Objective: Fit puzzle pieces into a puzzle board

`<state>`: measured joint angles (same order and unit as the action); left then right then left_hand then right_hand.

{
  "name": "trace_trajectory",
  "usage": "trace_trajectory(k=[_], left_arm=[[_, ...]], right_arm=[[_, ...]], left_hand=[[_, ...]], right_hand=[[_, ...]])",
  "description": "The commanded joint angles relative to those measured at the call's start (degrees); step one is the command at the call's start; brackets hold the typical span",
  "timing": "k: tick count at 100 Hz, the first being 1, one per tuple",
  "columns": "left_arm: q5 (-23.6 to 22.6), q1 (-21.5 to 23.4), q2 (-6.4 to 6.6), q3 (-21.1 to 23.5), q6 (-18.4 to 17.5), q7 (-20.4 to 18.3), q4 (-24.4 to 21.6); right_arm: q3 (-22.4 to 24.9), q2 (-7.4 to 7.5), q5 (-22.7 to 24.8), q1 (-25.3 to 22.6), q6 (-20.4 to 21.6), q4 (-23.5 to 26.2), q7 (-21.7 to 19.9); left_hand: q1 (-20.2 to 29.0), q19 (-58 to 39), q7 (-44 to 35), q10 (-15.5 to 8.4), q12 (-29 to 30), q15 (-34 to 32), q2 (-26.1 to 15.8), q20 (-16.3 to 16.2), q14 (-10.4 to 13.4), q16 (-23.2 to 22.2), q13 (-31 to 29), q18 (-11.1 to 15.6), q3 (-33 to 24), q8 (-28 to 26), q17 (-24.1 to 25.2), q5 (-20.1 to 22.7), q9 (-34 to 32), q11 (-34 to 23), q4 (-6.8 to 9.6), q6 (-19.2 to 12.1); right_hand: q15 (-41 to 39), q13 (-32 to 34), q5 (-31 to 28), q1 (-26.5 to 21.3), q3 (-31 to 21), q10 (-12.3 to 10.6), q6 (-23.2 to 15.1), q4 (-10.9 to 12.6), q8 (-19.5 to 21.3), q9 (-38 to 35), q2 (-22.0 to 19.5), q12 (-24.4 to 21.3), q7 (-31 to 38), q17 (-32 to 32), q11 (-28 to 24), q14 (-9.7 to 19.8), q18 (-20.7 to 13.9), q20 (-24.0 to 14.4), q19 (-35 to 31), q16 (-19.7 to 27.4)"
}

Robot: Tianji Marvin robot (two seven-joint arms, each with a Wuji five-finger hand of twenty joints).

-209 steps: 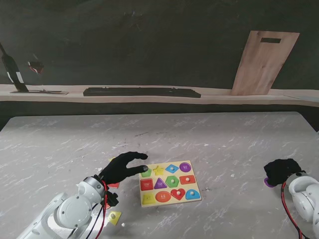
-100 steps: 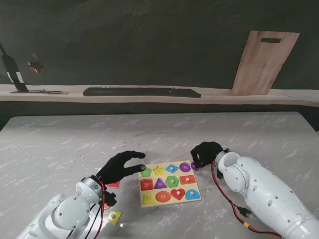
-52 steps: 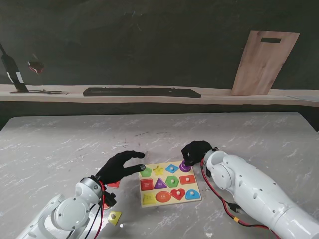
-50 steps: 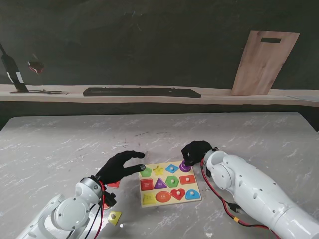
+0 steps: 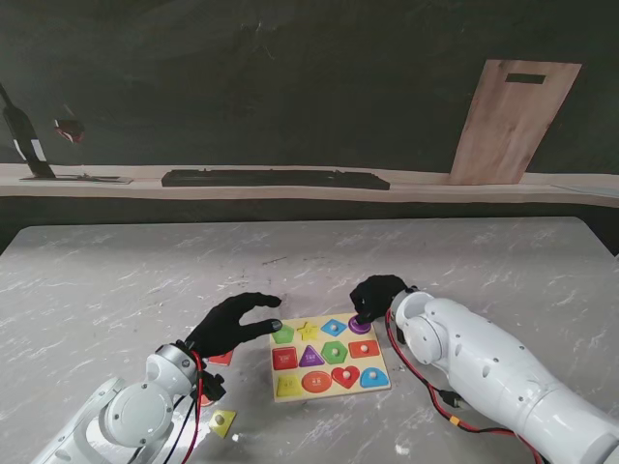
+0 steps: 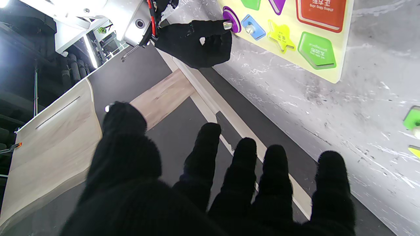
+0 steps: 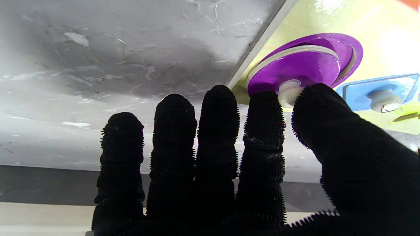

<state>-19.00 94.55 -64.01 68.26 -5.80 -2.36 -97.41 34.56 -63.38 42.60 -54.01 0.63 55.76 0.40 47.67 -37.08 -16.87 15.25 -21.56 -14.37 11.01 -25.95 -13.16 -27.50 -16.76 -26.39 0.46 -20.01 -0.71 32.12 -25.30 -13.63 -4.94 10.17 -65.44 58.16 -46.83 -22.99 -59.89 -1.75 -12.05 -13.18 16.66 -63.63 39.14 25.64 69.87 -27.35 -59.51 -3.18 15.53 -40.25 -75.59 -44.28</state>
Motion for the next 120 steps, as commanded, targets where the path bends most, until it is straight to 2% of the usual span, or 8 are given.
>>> trace_trajectory(k=[1, 65, 75, 80, 92, 99, 113, 120], left_arm=[[0.10, 0.16, -0.10, 0.05, -0.14, 0.00, -0.19], [0.07, 0.19, -0.07, 0.11, -0.42, -0.07, -0.04], [0.11, 0.16, -0.07, 0.10, -0.42, -0.11, 0.00], [0.11, 0.15, -0.07, 0.09, -0.41, -0.11, 0.01], [0.02, 0.16, -0.07, 0.12, -0.46, -0.07, 0.03], [0.01, 0.18, -0.07, 0.14, -0.45, -0.03, 0.03], [-0.04, 0.25, -0.06, 0.19, -0.47, -0.05, -0.02], [-0.07, 0.26, -0.06, 0.21, -0.50, -0.03, -0.01]], right_arm=[[-0.61, -0.47, 0.08, -0.31, -0.01, -0.69, -0.16], [-0.76, 0.22, 1.50, -1.40, 0.97, 0.60, -0.66], [-1.23, 0.18, 1.60, -1.25, 0.29, 0.47, -0.71], [-1.82, 0.15, 1.89, -1.01, -0.07, 0.17, -0.35], [-3.20, 0.21, 2.87, -0.62, -0.75, -0.25, 0.31], [-3.94, 0.32, 3.65, -0.45, -1.03, -0.37, 0.70], [-4.27, 0.40, 4.46, -0.69, -1.68, -0.26, 1.39], [-4.14, 0.41, 4.80, -0.93, -2.00, -0.16, 1.86]], left_hand=[[0.50, -0.69, 0.72, -0.39, 0.66, -0.10, -1.18, -0.11, 0.60, 0.40, 0.81, 5.88, 1.50, 0.18, 0.68, 0.53, -0.31, 0.86, 1.23, -1.57], [0.57, -0.68, 0.73, -0.55, 0.65, -0.12, -1.23, -0.11, 0.71, 0.40, 0.81, 5.97, 1.50, 0.17, 0.64, 0.48, -0.23, 0.82, 1.22, -1.64], [0.57, -0.69, 0.71, -0.53, 0.65, -0.13, -1.23, -0.11, 0.71, 0.40, 0.81, 5.93, 1.50, 0.16, 0.63, 0.53, -0.26, 0.79, 1.23, -1.61], [0.56, -0.68, 0.71, -0.52, 0.66, -0.12, -1.21, -0.11, 0.67, 0.40, 0.85, 5.96, 1.52, 0.16, 0.66, 0.53, -0.19, 0.82, 1.22, -1.56], [0.55, -0.68, 0.71, -0.47, 0.66, -0.13, -1.23, -0.11, 0.68, 0.40, 0.83, 5.96, 1.51, 0.16, 0.66, 0.50, -0.24, 0.81, 1.22, -1.63], [0.55, -0.68, 0.71, -0.49, 0.66, -0.11, -1.21, -0.11, 0.67, 0.41, 0.83, 5.93, 1.51, 0.16, 0.65, 0.49, -0.29, 0.81, 1.22, -1.59], [0.55, -0.67, 0.73, -0.49, 0.66, -0.11, -1.23, -0.11, 0.65, 0.41, 0.80, 5.92, 1.50, 0.17, 0.69, 0.51, -0.30, 0.82, 1.23, -1.61], [0.52, -0.70, 0.71, -0.56, 0.66, -0.11, -1.21, -0.12, 0.60, 0.41, 0.78, 5.93, 1.52, 0.16, 0.64, 0.57, -0.29, 0.84, 1.22, -1.66]], right_hand=[[-2.13, 1.64, -0.66, -2.83, -1.65, 1.96, -3.19, 0.94, -0.72, -1.53, -0.94, -0.24, -0.52, -0.15, -2.07, 0.27, 1.77, 0.23, -2.22, -0.21], [-2.25, 1.61, -1.15, -2.63, -2.25, 2.04, -3.17, 1.01, -0.88, -1.90, -0.09, -0.32, -0.41, 0.20, -1.98, -0.15, 2.16, 0.54, -2.37, -0.09], [-2.29, 1.54, -1.35, -1.23, -0.75, 1.91, -3.57, 0.20, -0.80, -1.98, -0.90, -0.34, -0.30, 0.48, -1.96, -0.66, 2.59, 0.49, -2.55, -0.08], [-2.52, 1.69, -2.34, 1.60, 2.06, 2.00, -3.74, -0.16, -0.56, -2.40, -2.61, -0.36, -0.25, 0.58, -2.08, -1.13, 3.12, 0.46, -2.87, -0.07], [-2.83, 1.46, -5.19, 8.70, 6.26, 2.57, -0.64, 2.88, 4.11, -2.39, -6.25, -0.38, -4.55, 1.17, -2.30, -1.99, 3.88, 0.56, -3.40, 0.04], [-2.84, 1.23, -5.42, 10.11, 6.81, 2.54, 0.00, 4.26, 5.60, -2.07, -6.18, -0.30, -5.48, 1.39, -2.45, -2.04, 3.93, 0.56, -3.52, 0.06], [-3.08, 0.79, -5.27, 12.20, 7.54, 2.60, 0.97, 7.72, 14.98, -1.30, -5.78, 0.05, -8.67, 1.83, -3.05, -1.93, 4.64, 0.45, -3.74, 0.17], [-3.19, 0.67, -4.72, 12.73, 8.13, 2.42, 1.10, 7.67, 16.05, -0.92, -5.68, 0.24, -8.74, 1.87, -3.40, -1.71, 4.59, 0.43, -3.79, 0.14]])
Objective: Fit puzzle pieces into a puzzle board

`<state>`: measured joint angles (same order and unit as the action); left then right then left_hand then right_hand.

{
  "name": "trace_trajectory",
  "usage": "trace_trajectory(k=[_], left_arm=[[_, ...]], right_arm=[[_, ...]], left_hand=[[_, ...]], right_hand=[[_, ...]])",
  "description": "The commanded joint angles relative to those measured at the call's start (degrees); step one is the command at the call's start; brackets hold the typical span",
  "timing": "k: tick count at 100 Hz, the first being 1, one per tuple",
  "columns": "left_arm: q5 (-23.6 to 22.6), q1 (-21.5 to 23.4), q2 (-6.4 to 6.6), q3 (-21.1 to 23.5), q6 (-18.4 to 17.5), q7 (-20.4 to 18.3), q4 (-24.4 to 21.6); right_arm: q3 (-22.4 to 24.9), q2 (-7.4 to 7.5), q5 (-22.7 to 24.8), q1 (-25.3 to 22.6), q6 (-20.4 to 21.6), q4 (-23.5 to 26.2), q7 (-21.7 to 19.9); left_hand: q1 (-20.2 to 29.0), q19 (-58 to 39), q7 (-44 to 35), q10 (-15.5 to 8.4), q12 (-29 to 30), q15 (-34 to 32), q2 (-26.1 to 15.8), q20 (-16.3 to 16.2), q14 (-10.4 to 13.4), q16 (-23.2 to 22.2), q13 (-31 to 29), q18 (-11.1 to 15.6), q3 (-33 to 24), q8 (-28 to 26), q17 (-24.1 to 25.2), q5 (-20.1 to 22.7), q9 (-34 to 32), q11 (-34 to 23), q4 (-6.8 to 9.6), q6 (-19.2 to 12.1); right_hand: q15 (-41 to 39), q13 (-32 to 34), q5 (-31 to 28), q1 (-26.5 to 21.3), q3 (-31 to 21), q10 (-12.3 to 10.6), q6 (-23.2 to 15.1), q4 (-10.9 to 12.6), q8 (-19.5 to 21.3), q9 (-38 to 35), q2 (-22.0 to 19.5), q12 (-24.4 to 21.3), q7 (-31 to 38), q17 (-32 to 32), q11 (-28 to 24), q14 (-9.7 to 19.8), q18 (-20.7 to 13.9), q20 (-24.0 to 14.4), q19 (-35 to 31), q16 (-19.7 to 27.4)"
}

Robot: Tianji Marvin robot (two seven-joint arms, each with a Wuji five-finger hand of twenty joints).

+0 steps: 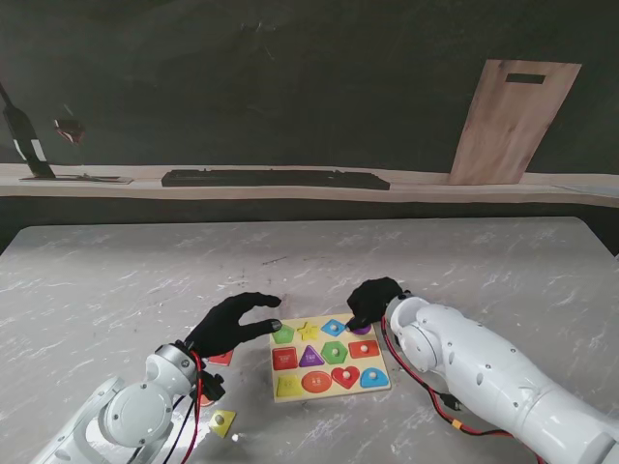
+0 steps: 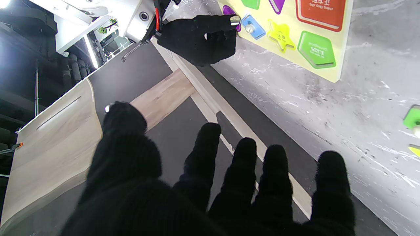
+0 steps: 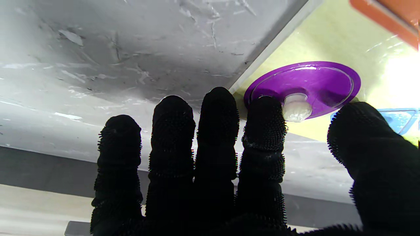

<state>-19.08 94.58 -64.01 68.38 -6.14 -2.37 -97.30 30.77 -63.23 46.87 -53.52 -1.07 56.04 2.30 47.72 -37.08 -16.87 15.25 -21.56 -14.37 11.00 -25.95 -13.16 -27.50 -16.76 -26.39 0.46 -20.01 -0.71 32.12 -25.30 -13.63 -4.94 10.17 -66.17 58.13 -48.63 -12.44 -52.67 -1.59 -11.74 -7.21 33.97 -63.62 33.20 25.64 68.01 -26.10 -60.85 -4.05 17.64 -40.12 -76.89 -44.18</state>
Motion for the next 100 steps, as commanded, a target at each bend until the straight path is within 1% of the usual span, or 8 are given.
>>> trace_trajectory(k=[1, 20, 32, 35, 51, 75, 86, 100], left_arm=[[0.00, 0.24, -0.07, 0.09, -0.16, -0.01, -0.12], [0.00, 0.26, -0.06, 0.11, -0.20, -0.02, -0.15], [0.02, 0.25, -0.06, 0.11, -0.20, -0.03, -0.13], [0.02, 0.25, -0.06, 0.11, -0.20, -0.04, -0.13], [-0.01, 0.26, -0.07, 0.11, -0.15, 0.00, -0.13], [0.06, 0.17, -0.08, 0.03, -0.03, -0.03, -0.05], [0.13, 0.05, -0.08, -0.06, 0.10, -0.09, 0.03], [0.21, -0.03, -0.10, -0.15, 0.30, -0.10, 0.08]], right_arm=[[-0.31, 0.25, 0.56, -1.47, -0.39, -0.43, 0.02], [0.39, 0.30, 1.32, -2.23, -2.65, 0.30, 0.36], [0.92, 0.37, 1.73, -2.70, -3.80, 0.73, 0.42], [1.14, 0.35, 1.72, -2.87, -4.05, 0.85, 0.46], [2.48, 0.45, 2.36, -3.87, -4.84, 1.67, 1.00], [7.62, 0.81, 4.23, -7.13, -5.52, 4.68, 2.40], [10.45, 1.11, 5.57, -8.90, -5.22, 6.54, 2.96], [14.41, 1.41, 7.22, -11.51, -4.61, 9.16, 3.89]], left_hand=[[0.50, -0.70, 0.72, -0.51, 0.67, -0.11, -1.21, -0.12, 0.60, 0.41, 0.78, 5.92, 1.50, 0.16, 0.64, 0.57, -0.28, 0.85, 1.22, -1.66], [0.52, -0.69, 0.76, -0.53, 0.67, -0.10, -1.24, -0.12, 0.68, 0.40, 0.80, 5.91, 1.49, 0.16, 0.67, 0.55, -0.25, 0.88, 1.23, -1.60], [0.57, -0.69, 0.77, -0.55, 0.65, -0.10, -1.21, -0.12, 0.69, 0.40, 0.80, 5.93, 1.50, 0.16, 0.64, 0.57, -0.30, 0.84, 1.22, -1.62], [0.58, -0.71, 0.76, -0.54, 0.65, -0.12, -1.22, -0.13, 0.67, 0.39, 0.76, 5.95, 1.49, 0.16, 0.61, 0.59, -0.28, 0.84, 1.22, -1.65], [0.62, -0.68, 0.74, -0.58, 0.65, -0.13, -1.29, -0.12, 0.68, 0.39, 0.76, 5.97, 1.50, 0.15, 0.63, 0.63, -0.32, 0.80, 1.22, -1.62], [0.68, -0.70, 0.72, -0.51, 0.65, -0.18, -1.31, -0.11, 0.70, 0.39, 0.76, 6.01, 1.50, 0.15, 0.63, 0.62, -0.29, 0.78, 1.21, -1.57], [0.68, -0.74, 0.73, -0.55, 0.66, -0.19, -1.35, -0.12, 0.74, 0.39, 0.78, 6.03, 1.50, 0.16, 0.61, 0.59, -0.27, 0.78, 1.21, -1.55], [0.67, -0.79, 0.74, -0.54, 0.66, -0.24, -1.41, -0.13, 0.63, 0.38, 0.72, 5.92, 1.52, 0.18, 0.61, 0.61, -0.36, 0.74, 1.20, -1.60]], right_hand=[[-2.48, 0.66, -2.82, 2.31, 1.04, 2.29, 0.83, 1.66, -1.22, -0.87, 0.26, 0.27, -6.86, 0.65, -2.11, -0.85, 2.46, 0.29, -2.49, 0.02], [-3.11, 0.49, -2.36, 3.40, 4.46, 2.54, 1.15, 1.32, -0.34, -0.45, -0.97, 0.69, -6.20, 1.02, -3.06, -1.23, 2.90, 0.03, -3.01, -0.09], [-3.21, 0.01, -1.86, 4.83, 6.90, 2.75, 1.51, 1.14, -0.14, 0.04, -2.92, 0.75, -6.32, 1.47, -3.14, -1.36, 2.88, -0.07, -3.15, -0.05], [-3.19, -0.21, -1.64, 4.62, 8.36, 2.82, 1.66, 1.39, 0.04, 0.28, -3.47, 0.78, -6.42, 1.68, -3.13, -1.40, 2.83, -0.08, -3.15, 0.02], [-2.73, -1.60, 0.46, 5.19, 11.33, 2.94, 2.33, 1.77, 0.22, 2.07, -5.34, 0.94, -7.10, 2.60, -2.88, -1.33, 2.64, -0.18, -3.05, 0.27], [-1.93, -3.07, 2.58, 4.74, 11.99, 3.47, 3.65, 2.48, -0.48, 3.80, -7.88, 0.87, -8.66, 3.74, -2.06, -1.67, 2.42, -0.15, -2.77, 0.68], [-1.81, -3.24, 2.94, 3.60, 12.71, 3.72, 5.10, 2.75, -1.89, 3.82, -9.12, 0.93, -10.20, 3.94, -1.83, -1.84, 2.42, -0.09, -2.71, 0.88], [-0.13, -4.93, 4.60, 3.53, 12.56, 3.78, 5.22, 2.84, -3.31, 5.61, -9.98, 0.50, -11.77, 5.25, -0.33, -1.78, 2.15, 0.41, -1.60, 1.58]])
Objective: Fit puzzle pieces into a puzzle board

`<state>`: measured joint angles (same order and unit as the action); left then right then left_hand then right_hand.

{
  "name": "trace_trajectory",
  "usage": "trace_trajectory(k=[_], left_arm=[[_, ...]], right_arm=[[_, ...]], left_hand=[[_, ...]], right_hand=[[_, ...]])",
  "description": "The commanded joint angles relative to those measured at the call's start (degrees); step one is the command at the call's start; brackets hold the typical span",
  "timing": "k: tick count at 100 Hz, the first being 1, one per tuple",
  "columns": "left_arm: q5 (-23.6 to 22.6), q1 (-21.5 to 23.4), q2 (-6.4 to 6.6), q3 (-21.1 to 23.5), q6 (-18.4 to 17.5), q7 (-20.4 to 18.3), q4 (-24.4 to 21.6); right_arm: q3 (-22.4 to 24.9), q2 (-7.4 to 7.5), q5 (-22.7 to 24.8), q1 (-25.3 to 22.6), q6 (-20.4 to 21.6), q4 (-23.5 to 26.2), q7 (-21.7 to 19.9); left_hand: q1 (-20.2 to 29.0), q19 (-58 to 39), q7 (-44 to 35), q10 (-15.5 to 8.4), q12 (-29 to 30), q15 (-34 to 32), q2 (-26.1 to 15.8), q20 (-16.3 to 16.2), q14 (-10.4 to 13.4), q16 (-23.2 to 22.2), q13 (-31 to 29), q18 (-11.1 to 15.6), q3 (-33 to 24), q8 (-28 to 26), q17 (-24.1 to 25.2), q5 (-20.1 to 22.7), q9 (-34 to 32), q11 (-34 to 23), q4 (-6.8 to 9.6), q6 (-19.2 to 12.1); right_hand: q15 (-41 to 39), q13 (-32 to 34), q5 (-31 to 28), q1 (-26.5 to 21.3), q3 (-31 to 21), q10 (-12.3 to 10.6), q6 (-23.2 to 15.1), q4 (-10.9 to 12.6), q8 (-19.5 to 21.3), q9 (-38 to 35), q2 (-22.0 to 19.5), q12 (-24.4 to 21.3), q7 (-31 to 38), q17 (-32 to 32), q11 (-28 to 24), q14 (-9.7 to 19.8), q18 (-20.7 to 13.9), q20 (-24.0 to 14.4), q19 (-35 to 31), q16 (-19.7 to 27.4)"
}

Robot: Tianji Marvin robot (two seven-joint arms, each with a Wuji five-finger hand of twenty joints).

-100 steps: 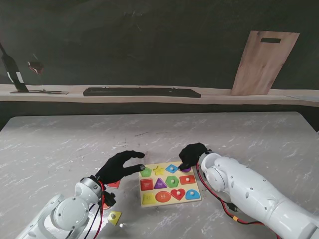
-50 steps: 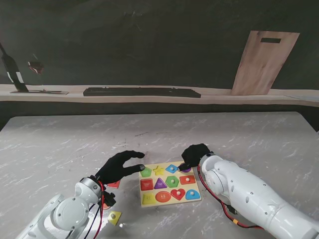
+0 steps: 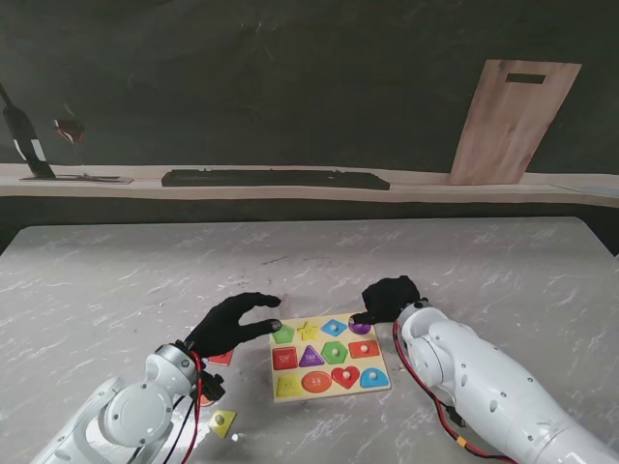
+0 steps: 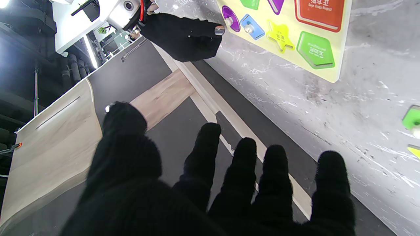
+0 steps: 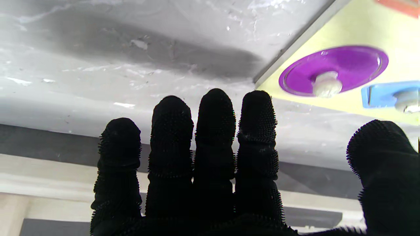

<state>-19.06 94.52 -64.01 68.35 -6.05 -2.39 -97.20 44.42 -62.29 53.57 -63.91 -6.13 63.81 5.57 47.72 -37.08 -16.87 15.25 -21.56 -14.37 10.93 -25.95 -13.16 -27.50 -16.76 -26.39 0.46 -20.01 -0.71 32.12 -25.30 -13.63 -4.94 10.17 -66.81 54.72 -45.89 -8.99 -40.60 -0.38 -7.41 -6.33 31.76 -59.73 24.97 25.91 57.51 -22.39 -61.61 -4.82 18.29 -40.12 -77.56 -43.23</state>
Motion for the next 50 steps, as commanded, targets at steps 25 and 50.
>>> trace_trajectory(k=[25, 50], left_arm=[[0.11, 0.01, -0.11, -0.09, 0.28, 0.00, 0.00], [-0.26, 0.29, -0.12, 0.16, 0.12, 0.29, -0.16]], right_arm=[[10.90, 0.54, -3.43, -8.19, 6.78, 9.14, -2.57], [18.13, -0.52, -20.48, -14.66, 14.65, 14.91, -8.32]], left_hand=[[0.61, -0.81, 0.87, -0.53, 0.65, -0.21, -1.33, -0.11, 0.62, 0.40, 0.76, 5.94, 1.55, 0.26, 0.64, 0.37, -0.48, 0.73, 1.20, -1.62], [0.64, -0.78, 0.89, -0.42, 0.61, -0.18, -1.25, -0.09, 0.57, 0.41, 0.75, 5.85, 1.52, 0.29, 0.64, 0.18, -0.60, 0.73, 1.22, -1.60]], right_hand=[[11.17, -11.12, 17.01, 0.17, 0.40, 2.03, -2.17, 2.55, -3.48, 16.91, -2.81, -0.21, -5.83, 5.43, 6.51, 0.18, -0.77, 4.50, 5.21, 4.29], [31.71, -17.20, 29.41, 0.06, -4.63, 0.74, -0.75, 2.85, -3.09, 28.56, 2.16, -1.82, -7.05, 7.55, 12.45, 2.55, -7.36, 11.12, 16.52, 14.18]])
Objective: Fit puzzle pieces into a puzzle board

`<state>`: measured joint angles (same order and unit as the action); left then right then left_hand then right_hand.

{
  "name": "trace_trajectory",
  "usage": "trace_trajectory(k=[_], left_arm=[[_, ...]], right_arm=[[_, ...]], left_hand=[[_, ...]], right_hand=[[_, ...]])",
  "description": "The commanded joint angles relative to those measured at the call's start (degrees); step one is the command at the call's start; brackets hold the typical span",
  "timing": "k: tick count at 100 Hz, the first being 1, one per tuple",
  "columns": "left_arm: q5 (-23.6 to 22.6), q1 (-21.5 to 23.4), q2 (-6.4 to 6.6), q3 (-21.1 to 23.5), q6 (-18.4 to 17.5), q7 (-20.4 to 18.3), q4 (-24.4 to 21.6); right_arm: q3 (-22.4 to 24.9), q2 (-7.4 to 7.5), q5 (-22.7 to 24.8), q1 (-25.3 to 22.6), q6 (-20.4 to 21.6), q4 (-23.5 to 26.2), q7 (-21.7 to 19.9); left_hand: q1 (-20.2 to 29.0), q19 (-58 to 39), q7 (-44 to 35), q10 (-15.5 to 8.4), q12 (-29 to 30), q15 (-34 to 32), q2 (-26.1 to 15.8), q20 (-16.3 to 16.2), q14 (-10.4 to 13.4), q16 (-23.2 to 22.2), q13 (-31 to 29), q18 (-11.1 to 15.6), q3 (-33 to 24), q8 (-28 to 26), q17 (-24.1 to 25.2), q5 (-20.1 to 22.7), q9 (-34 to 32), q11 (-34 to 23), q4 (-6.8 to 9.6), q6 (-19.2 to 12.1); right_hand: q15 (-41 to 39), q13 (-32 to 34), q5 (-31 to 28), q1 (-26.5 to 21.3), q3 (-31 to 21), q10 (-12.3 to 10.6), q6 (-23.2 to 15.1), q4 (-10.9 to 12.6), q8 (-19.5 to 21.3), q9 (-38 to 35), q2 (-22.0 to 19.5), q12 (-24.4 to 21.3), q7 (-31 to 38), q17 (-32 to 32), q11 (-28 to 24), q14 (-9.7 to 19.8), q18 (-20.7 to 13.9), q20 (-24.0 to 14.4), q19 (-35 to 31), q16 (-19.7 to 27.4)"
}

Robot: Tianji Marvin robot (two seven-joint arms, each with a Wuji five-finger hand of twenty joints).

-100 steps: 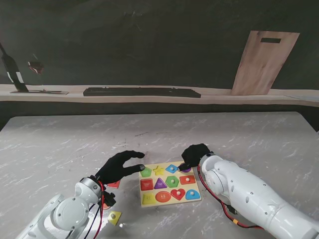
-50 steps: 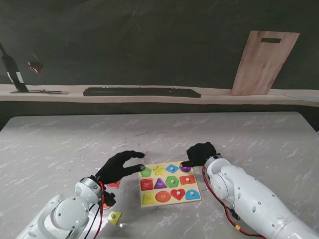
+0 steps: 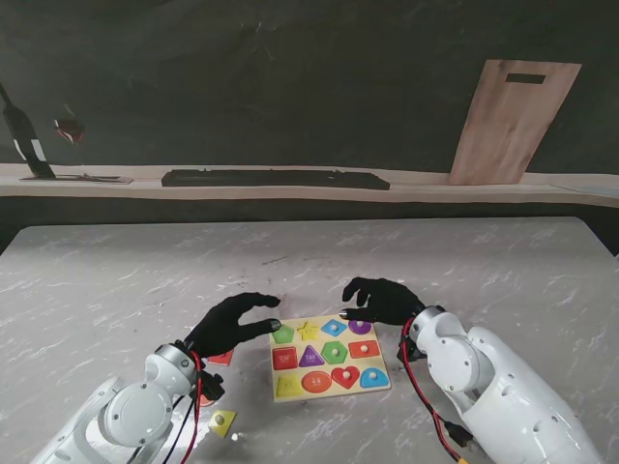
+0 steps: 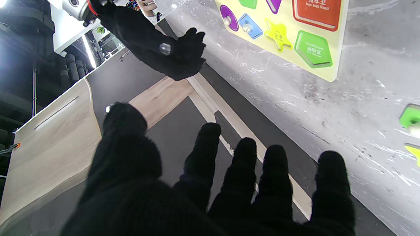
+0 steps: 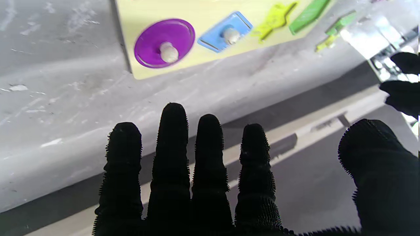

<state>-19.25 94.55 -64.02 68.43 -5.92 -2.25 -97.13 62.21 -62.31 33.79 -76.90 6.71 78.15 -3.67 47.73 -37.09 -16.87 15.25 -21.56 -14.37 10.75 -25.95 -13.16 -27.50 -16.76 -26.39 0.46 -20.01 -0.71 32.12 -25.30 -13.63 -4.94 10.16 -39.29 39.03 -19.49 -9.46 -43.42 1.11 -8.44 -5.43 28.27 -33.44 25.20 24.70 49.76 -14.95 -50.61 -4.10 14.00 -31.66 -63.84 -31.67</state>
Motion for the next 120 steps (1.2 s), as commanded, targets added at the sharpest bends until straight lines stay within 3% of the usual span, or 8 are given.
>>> trace_trajectory(k=[1, 17, 47, 55, 82, 98, 108, 120], left_arm=[[-0.07, 0.27, -0.11, 0.09, -0.01, 0.16, -0.24], [-0.15, 0.45, -0.09, 0.19, -0.03, 0.13, -0.39], [-0.74, 0.81, 0.05, 0.60, -0.55, -0.03, -0.61], [-1.09, 0.98, 0.12, 0.76, -0.83, -0.13, -0.74], [-3.91, 2.61, 0.65, 2.43, -2.71, -0.76, -2.40], [-8.93, 5.83, 1.26, 5.40, -3.83, -1.06, -5.59], [-12.37, 8.18, 2.02, 7.51, -3.48, -3.64, -8.41], [-20.09, 10.89, 2.97, 9.69, -2.04, -6.45, -11.64]], right_arm=[[0.56, -0.54, -1.35, -1.96, 2.08, 0.80, 0.83], [3.70, -0.90, -10.03, -6.66, 5.34, 5.00, -1.28], [7.97, -1.60, -18.20, -13.67, 9.63, 10.57, -0.18], [8.77, -1.44, -17.91, -14.68, 10.58, 11.48, -0.59], [10.46, -1.36, -17.35, -17.16, 13.45, 13.43, 0.32], [11.17, -1.49, -16.78, -17.93, 13.90, 13.87, 1.30], [11.40, -1.59, -16.13, -18.13, 13.92, 13.98, 2.00], [11.66, -1.68, -15.50, -18.40, 13.94, 14.21, 2.68]], left_hand=[[0.64, -0.76, 0.91, -0.42, 0.62, -0.16, -1.06, -0.08, 0.59, 0.42, 0.79, 5.86, 1.50, 0.30, 0.65, 0.12, -0.53, 0.77, 1.22, -1.60], [0.60, -0.81, 0.98, -0.39, 0.60, -0.18, -1.02, -0.10, 0.61, 0.39, 0.76, 5.97, 1.51, 0.35, 0.59, -0.16, -0.49, 0.78, 1.23, -1.61], [0.65, -1.34, 0.91, -0.46, 0.53, -0.27, -0.45, -0.41, 0.65, 0.31, 0.67, 6.08, 1.49, 0.35, 0.39, -0.56, -0.44, 0.71, 1.30, -1.68], [0.69, -1.65, 0.93, -0.52, 0.50, -0.32, -0.08, -0.60, 0.64, 0.26, 0.67, 6.09, 1.48, 0.34, 0.36, -0.85, -0.37, 0.70, 1.35, -1.68], [1.73, -3.58, 1.29, -0.73, 0.21, -0.83, 3.64, -1.95, 0.84, -0.33, 0.62, 6.37, 1.00, 0.35, 0.21, -3.95, 0.64, 0.60, 1.87, -1.35], [3.03, -7.83, 0.29, -0.59, -0.73, -3.13, 5.85, -4.95, 0.35, -2.59, -1.13, 6.43, 0.31, -0.02, -0.84, -3.74, -0.75, -0.56, 2.05, -0.15], [3.10, -9.67, -0.26, -0.29, -1.37, -4.37, 4.86, -6.00, -0.17, -3.68, -2.16, 6.44, 0.29, -0.19, -1.31, -2.81, -2.30, -1.32, 1.96, -0.06], [3.04, -15.18, -1.43, 0.42, -3.25, -7.83, 2.60, -8.22, -1.36, -6.38, -4.63, 5.98, 0.83, -0.71, -2.87, -0.62, -5.91, -3.46, 1.70, 0.40]], right_hand=[[5.03, -1.74, 3.54, 0.66, -2.27, -0.99, 0.21, 1.93, 0.42, 2.67, 2.27, -0.65, 0.74, 0.19, 1.61, 1.96, -3.47, 3.29, 3.42, 3.16], [12.63, -4.62, 8.83, -0.79, -2.12, -2.04, -0.75, 0.99, -0.14, 7.88, 5.33, -1.64, -0.29, 1.55, 4.05, 2.93, -5.48, 9.35, 9.06, 7.80], [15.44, -5.83, 9.28, -1.08, 3.72, -2.22, -1.57, 1.50, -1.06, 9.86, 5.63, -2.66, -1.72, 2.81, 6.13, 2.63, -4.00, 11.69, 10.85, 8.98], [15.72, -5.86, 9.21, 0.88, 0.95, -2.27, -1.20, 1.98, -1.34, 9.89, 6.94, -2.80, -2.22, 2.90, 6.46, 2.70, -3.73, 11.64, 11.06, 8.81], [15.71, -5.32, 8.54, 0.88, 0.36, -2.49, -0.90, 1.93, -1.49, 9.67, 7.90, -2.80, -2.39, 2.97, 6.48, 2.90, -4.08, 11.56, 11.60, 8.50], [15.21, -4.67, 7.67, 0.13, 0.33, -2.33, -0.76, 1.83, -1.42, 8.90, 8.09, -2.64, -2.20, 2.46, 6.08, 2.82, -4.28, 11.39, 11.64, 8.07], [14.81, -4.23, 6.77, -0.25, 0.37, -2.21, -0.77, 1.78, -1.23, 8.30, 8.10, -2.52, -1.82, 2.16, 5.80, 2.71, -4.22, 11.22, 11.53, 7.80], [14.42, -3.93, 5.84, -0.44, 0.50, -2.22, -0.86, 1.69, -1.00, 7.67, 8.05, -2.44, -1.45, 1.90, 5.60, 2.70, -4.05, 10.95, 11.21, 7.54]])
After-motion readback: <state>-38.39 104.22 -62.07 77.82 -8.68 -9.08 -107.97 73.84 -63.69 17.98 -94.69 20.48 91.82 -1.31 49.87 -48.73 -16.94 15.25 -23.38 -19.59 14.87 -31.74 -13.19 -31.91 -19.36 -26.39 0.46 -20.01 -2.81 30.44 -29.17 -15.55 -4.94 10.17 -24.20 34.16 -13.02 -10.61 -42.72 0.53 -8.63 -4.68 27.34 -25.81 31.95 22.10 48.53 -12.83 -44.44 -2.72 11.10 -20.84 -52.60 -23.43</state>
